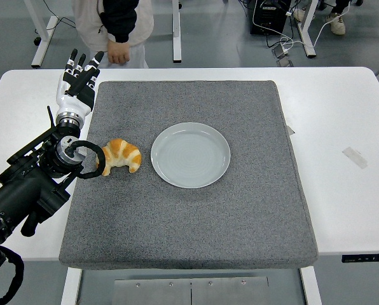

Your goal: Place the bread on the plate

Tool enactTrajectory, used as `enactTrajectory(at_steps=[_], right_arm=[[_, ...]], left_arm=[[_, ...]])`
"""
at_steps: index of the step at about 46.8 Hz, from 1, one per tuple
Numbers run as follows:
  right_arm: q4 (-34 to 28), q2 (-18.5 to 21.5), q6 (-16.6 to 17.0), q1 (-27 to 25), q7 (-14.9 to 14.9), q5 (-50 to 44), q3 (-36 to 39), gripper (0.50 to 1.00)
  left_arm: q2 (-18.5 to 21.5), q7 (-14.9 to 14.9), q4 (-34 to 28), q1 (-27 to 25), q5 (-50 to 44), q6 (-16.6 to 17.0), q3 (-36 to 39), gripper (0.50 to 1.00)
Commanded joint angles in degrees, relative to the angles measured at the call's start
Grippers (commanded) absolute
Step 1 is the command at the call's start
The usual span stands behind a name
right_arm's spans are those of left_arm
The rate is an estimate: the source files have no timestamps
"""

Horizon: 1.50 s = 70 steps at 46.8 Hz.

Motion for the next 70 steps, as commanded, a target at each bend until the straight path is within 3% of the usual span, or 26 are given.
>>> enactTrajectory(at_steps=[1,10,22,28,48,55,70], right_arm=[[0.0,0.0,0.0,0.0,0.0,0.1,0.0,1.000],[0.0,0.0,0.0,0.0,0.0,0.1,0.0,1.000],[0.0,0.0,0.0,0.0,0.0,0.1,0.0,1.000],[0.0,0.0,0.0,0.0,0.0,0.0,0.0,1.000],[0.0,0.0,0.0,0.0,0.0,0.0,0.0,1.000],[0.1,0.0,0.1,0.0,0.0,0.0,0.0,1.000],[0.0,0.0,0.0,0.0,0.0,0.0,0.0,1.000]], left_arm=[[0.0,0.0,0.0,0.0,0.0,0.0,0.0,1.000],[0.3,0.1,0.0,0.0,0.0,-2.5,0.1,1.000],[4.3,0.1,0.0,-1.0,1.2,-5.5,2.8,0.999],[7.6,0.2,0.0,-2.2,2.0,-5.6,4.3,0.999],[13.1,0.5,-1.3,-8.6,6.1,-6.3,4.6,0.998],[17.7,0.1,-5.2,-10.3,11.2,-14.2,8.6,0.998],[24.6,0.0,-10.3,-11.7,22.7,-24.2,16.1,0.996]])
